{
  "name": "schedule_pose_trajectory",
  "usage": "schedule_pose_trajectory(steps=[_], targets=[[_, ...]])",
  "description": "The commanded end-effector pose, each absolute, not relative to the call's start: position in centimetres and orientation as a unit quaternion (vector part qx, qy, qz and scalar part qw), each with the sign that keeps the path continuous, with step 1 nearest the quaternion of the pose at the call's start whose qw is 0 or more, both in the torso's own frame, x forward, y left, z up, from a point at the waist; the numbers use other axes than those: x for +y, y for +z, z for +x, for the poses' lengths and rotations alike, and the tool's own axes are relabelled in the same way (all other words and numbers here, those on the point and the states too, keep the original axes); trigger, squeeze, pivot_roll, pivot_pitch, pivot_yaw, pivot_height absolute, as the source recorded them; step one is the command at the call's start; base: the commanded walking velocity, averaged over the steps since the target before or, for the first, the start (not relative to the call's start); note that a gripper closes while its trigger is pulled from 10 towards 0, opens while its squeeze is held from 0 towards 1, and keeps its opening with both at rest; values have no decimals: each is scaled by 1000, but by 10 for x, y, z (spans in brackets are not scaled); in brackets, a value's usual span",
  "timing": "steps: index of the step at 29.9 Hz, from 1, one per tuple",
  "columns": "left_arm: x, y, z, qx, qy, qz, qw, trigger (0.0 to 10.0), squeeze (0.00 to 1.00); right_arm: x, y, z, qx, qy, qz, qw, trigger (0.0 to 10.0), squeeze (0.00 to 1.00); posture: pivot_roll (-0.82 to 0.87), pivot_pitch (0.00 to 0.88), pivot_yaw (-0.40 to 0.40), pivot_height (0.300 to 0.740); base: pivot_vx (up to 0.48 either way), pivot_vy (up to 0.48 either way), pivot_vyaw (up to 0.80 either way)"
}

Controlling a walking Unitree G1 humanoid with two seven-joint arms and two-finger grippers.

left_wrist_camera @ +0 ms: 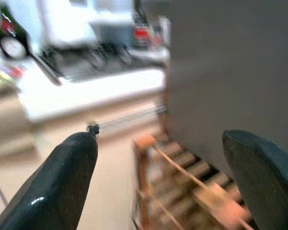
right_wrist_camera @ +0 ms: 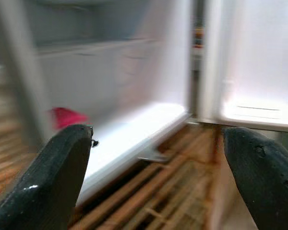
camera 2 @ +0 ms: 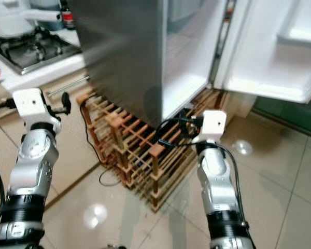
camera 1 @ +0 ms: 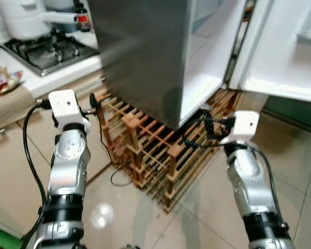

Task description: Restocking fridge

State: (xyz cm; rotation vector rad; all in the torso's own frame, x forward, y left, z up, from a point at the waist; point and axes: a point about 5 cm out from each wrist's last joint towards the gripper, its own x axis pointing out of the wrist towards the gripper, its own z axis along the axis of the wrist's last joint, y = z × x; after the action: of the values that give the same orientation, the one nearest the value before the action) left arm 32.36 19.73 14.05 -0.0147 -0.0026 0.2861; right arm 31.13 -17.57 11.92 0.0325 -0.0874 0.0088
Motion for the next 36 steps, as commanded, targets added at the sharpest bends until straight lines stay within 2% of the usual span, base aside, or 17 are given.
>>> schedule_pose_trajectory(steps=[1, 5, 16, 20, 28, 36], targets=[[208, 137, 319, 10, 168, -8, 986, 10000, 0, -170, 125, 315, -54, 17, 18, 998, 10000, 0, -42, 0, 24, 740, 0, 0, 0], [203, 142, 320, -9, 154, -24, 988, 10000, 0, -162, 124, 318, -50, 32, 17, 998, 10000, 0, -32, 0, 13, 740, 0, 0, 0], [194, 149, 321, -30, 119, -28, 992, 10000, 0, -160, 119, 317, -37, 37, 10, 999, 10000, 0, -27, 0, 4, 740, 0, 0, 36], [193, 148, 318, -34, 107, -30, 993, 10000, 0, -158, 117, 317, -35, 44, 10, 998, 10000, 0, -20, 0, 0, 740, 0, 0, 702], [223, 141, 296, -29, 127, 3, 992, 10000, 0, -160, 116, 320, -28, 50, 12, 998, 10000, 0, 15, 0, -12, 740, 0, 0, 657], [204, 146, 299, -41, 115, 1, 993, 10000, 0, -155, 114, 324, -23, 62, 20, 998, 10000, 0, 25, 0, -24, 740, 0, 0, 627]])
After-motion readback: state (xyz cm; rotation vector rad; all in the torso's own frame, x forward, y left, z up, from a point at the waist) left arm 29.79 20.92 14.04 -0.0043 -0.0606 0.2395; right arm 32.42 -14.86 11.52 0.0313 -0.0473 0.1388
